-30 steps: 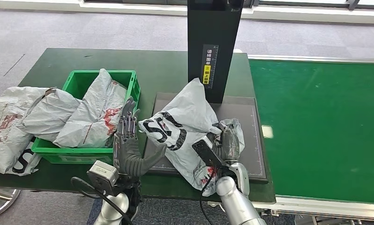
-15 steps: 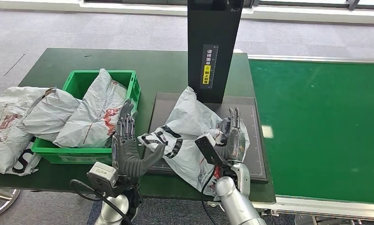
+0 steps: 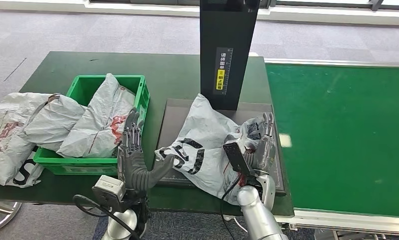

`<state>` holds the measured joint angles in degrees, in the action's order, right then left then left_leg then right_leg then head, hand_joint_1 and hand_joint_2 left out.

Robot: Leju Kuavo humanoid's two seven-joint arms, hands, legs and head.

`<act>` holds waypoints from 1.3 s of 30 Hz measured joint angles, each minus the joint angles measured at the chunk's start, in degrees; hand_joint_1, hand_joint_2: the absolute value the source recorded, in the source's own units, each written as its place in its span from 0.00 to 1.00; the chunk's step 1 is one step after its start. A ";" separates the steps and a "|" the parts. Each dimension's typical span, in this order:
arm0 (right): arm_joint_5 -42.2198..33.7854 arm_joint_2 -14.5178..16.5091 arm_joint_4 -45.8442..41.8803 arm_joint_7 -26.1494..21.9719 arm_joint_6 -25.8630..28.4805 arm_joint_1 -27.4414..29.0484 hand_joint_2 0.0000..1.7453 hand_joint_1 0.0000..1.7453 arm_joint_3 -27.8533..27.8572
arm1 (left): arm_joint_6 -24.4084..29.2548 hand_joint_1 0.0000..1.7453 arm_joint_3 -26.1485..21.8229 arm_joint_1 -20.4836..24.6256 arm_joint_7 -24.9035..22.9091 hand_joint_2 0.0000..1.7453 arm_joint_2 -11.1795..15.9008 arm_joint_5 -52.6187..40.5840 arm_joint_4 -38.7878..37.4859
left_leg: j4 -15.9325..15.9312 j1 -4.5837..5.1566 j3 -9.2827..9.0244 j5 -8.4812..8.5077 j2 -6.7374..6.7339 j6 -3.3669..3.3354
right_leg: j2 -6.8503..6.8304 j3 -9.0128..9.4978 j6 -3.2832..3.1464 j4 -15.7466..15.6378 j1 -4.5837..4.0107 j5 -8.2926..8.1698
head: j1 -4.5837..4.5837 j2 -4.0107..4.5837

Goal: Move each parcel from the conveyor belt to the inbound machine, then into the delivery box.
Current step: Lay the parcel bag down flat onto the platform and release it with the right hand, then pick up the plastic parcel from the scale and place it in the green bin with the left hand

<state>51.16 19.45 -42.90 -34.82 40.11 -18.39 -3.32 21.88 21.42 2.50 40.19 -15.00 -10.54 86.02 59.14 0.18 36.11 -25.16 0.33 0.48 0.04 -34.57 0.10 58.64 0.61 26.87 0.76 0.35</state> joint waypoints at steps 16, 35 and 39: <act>-14.74 -0.54 -14.11 -5.26 -0.01 2.21 0.00 0.00 -0.48 | 1.71 0.00 0.05 0.12 -0.02 1.00 -0.02 -4.08 -1.08 | 0.01 0.01 -0.02 0.00 -0.04 0.00 | 0.05 -0.04 0.00 0.00 0.01 -0.01 | 0.00 0.00; -9.09 -1.71 -48.16 -5.46 0.06 9.75 1.00 0.00 -1.41 | -1.86 0.00 0.42 9.53 -0.05 1.00 -3.07 -12.42 -16.04 | 0.03 0.06 -0.04 -0.01 -0.19 -0.03 | 0.18 -0.09 0.05 -0.02 0.06 -0.08 | -0.01 0.00; -9.08 -1.87 -53.95 -5.44 0.05 10.78 1.00 0.00 -1.44 | -1.94 0.00 0.42 11.55 -0.05 1.00 -3.67 -12.47 -19.61 | 0.03 0.05 -0.08 -0.01 -0.26 -0.02 | 0.23 -0.09 0.04 -0.02 0.05 -0.11 | -0.01 0.00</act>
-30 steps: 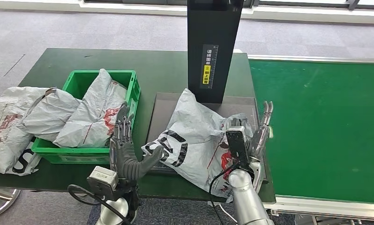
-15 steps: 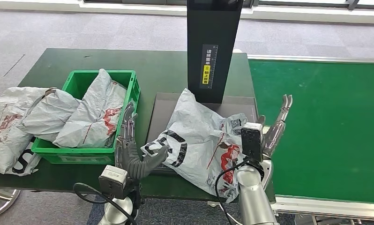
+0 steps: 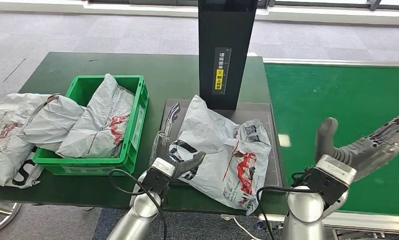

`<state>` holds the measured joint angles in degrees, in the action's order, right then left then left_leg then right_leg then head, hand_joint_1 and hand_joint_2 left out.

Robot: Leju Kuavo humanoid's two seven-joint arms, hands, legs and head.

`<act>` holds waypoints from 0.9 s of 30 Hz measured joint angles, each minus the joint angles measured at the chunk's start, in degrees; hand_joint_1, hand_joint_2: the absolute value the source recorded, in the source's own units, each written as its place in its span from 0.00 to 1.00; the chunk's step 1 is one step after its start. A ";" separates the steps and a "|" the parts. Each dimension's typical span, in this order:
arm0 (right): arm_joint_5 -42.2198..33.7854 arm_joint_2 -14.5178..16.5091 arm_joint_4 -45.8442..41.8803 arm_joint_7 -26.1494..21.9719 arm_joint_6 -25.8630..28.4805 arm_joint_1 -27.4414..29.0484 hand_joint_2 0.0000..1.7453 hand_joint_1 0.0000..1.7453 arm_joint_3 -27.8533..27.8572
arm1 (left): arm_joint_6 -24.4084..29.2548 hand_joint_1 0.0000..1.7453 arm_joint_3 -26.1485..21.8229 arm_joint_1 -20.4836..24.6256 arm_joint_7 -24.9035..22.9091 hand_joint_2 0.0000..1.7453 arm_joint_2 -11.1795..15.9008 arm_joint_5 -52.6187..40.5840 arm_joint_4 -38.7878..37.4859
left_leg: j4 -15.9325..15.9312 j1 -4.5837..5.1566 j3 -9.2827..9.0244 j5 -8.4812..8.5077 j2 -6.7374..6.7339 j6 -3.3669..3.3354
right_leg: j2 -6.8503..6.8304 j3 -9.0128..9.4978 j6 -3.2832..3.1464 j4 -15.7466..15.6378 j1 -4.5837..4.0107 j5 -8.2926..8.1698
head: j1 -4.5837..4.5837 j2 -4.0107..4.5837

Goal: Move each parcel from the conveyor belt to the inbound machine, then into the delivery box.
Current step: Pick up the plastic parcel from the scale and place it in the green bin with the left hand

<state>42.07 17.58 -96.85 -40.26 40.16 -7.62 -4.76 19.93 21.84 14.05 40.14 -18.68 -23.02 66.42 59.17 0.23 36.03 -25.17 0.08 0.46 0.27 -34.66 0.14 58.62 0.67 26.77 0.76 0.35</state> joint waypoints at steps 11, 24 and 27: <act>-0.04 -0.14 -4.66 0.05 -0.05 0.76 1.00 0.00 -0.01 | -0.04 0.00 0.00 1.03 0.02 1.00 -0.40 0.00 -3.02 | 0.00 -0.01 -0.03 0.00 -0.09 0.01 | 0.02 0.01 -0.02 0.00 -0.01 -0.01 | -0.01 0.00; -6.74 -0.14 -5.52 0.09 -0.07 0.65 1.00 0.00 -1.37 | 6.53 0.00 4.45 7.23 -2.30 1.00 -2.13 3.39 -12.20 | 0.00 0.00 -0.03 0.03 -0.03 -0.02 | -0.01 0.07 0.00 0.00 0.00 -0.04 | -0.01 0.00; -8.84 -0.14 -5.51 0.13 -0.08 0.63 1.00 0.00 -1.46 | 9.93 0.00 9.09 10.03 -4.54 1.00 -2.75 6.19 -17.07 | 0.00 0.01 -0.02 0.03 0.00 -0.03 | -0.02 0.08 0.02 0.00 0.01 -0.06 | -0.02 0.00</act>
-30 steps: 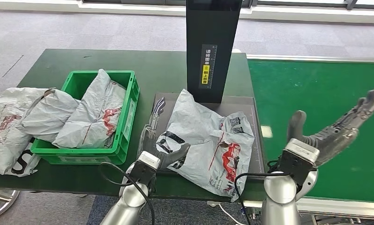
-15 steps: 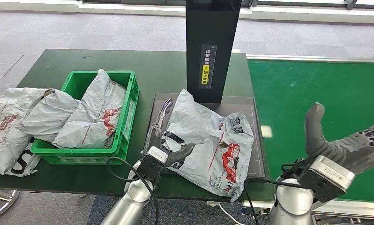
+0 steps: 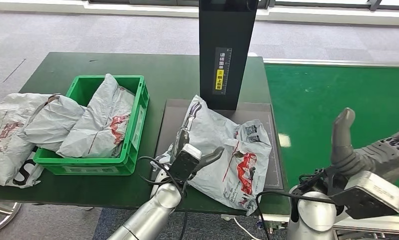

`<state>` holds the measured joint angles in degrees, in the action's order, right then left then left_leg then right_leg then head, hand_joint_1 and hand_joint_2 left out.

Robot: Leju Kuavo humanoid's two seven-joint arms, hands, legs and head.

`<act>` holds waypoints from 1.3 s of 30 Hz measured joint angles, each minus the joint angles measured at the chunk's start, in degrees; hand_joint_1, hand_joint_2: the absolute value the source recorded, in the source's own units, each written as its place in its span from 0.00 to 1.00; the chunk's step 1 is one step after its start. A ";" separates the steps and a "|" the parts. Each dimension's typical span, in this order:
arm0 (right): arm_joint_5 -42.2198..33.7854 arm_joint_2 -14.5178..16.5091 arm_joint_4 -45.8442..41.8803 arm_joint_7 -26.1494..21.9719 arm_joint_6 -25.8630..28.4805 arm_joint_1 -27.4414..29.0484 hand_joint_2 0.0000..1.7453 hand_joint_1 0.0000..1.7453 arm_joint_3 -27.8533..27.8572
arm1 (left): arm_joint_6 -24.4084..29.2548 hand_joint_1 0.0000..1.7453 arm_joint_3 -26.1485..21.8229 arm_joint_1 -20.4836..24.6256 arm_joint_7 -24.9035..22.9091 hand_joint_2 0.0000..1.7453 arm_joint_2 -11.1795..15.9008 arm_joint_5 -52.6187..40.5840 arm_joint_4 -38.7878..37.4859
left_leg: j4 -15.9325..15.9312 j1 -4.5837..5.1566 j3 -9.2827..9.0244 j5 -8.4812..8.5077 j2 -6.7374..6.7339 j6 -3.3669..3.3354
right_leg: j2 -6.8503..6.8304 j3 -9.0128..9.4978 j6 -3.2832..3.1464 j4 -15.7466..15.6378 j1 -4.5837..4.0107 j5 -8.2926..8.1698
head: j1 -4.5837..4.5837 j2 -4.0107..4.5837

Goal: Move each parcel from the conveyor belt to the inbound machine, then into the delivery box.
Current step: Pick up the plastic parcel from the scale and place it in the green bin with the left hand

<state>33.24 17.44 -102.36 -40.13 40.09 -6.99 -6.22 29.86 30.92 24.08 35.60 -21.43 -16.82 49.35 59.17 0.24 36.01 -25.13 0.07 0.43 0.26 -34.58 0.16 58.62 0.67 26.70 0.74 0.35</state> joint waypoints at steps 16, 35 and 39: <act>-4.46 -0.04 1.96 0.00 -0.07 -0.59 1.00 0.00 -1.98 | 7.70 0.00 15.64 8.17 -12.29 1.00 -0.47 -1.00 -19.99 | -0.01 -0.01 0.02 0.00 0.00 0.01 | 0.00 0.00 0.01 0.01 -0.01 0.00 | 0.02 0.00; -4.77 -0.07 2.23 0.00 -0.07 -0.59 1.00 0.00 -1.99 | 9.27 0.73 22.10 10.05 -15.19 1.00 -0.47 1.82 -23.66 | -0.01 -0.01 0.02 0.00 0.01 0.01 | 0.00 0.00 0.01 0.01 -0.01 0.00 | 0.02 0.00; -4.78 -0.07 2.23 0.00 -0.07 -0.58 1.00 0.00 -1.99 | 9.82 1.00 24.00 10.41 -16.96 1.00 -0.47 0.46 -24.59 | -0.01 -0.01 0.02 0.00 0.01 0.01 | 0.00 0.00 0.01 0.00 -0.01 0.00 | 0.02 0.00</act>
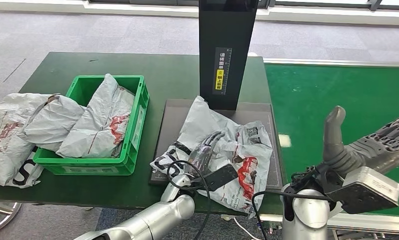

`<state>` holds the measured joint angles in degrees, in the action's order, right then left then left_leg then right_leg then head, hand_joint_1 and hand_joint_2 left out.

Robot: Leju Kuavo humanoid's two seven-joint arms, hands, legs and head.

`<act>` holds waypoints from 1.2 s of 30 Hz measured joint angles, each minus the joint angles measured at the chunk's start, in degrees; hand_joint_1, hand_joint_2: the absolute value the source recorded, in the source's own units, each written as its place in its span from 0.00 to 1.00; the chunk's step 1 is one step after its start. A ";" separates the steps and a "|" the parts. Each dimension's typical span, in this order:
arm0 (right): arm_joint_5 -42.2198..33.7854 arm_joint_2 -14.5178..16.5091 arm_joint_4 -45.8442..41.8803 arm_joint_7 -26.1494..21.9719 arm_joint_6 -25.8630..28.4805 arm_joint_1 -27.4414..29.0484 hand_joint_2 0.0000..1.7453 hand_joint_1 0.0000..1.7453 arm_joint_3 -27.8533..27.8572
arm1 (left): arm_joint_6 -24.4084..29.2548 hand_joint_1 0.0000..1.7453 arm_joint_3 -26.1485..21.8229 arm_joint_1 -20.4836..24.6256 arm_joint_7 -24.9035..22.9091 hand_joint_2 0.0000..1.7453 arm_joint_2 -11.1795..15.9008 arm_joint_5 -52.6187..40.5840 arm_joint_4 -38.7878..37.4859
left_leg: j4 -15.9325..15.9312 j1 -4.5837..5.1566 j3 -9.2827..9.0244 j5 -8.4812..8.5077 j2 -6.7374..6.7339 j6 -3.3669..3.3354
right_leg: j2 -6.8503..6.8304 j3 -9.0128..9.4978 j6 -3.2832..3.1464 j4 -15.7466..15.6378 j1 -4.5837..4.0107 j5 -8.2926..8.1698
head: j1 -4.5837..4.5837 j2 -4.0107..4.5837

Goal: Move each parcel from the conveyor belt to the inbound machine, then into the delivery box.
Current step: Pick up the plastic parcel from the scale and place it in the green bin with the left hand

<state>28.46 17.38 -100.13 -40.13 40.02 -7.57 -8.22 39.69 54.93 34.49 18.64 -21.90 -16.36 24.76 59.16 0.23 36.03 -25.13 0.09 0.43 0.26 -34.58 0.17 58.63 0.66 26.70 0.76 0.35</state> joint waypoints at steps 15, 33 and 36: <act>0.32 0.00 -0.04 0.00 0.02 0.04 1.00 0.00 0.00 | 0.29 0.90 2.99 0.52 -4.06 1.00 0.04 -10.47 -0.96 | 0.00 0.00 0.00 0.00 0.00 0.00 | 0.00 0.00 0.00 0.00 0.00 0.00 | 0.00 0.00; 0.71 0.00 0.27 0.00 0.00 0.06 1.00 0.00 0.00 | 0.33 1.00 -3.67 -1.31 -10.48 1.00 0.16 -35.78 1.64 | 0.00 0.00 0.00 0.00 -0.01 0.00 | 0.00 0.00 0.00 0.00 0.00 0.00 | 0.00 0.00; 0.86 0.00 0.66 0.00 0.01 0.03 1.00 0.00 0.00 | 0.36 1.00 -11.92 -3.52 -12.42 1.00 0.17 -50.73 6.33 | 0.00 0.00 0.00 0.00 -0.02 0.00 | 0.01 -0.01 0.00 0.00 0.00 0.00 | 0.00 0.00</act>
<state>29.32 17.38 -99.47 -40.13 40.03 -7.54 -8.22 40.04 43.00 30.97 6.22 -21.73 -67.09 31.09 59.16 0.23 36.03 -25.13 0.07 0.44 0.27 -34.59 0.17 58.63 0.66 26.70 0.77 0.35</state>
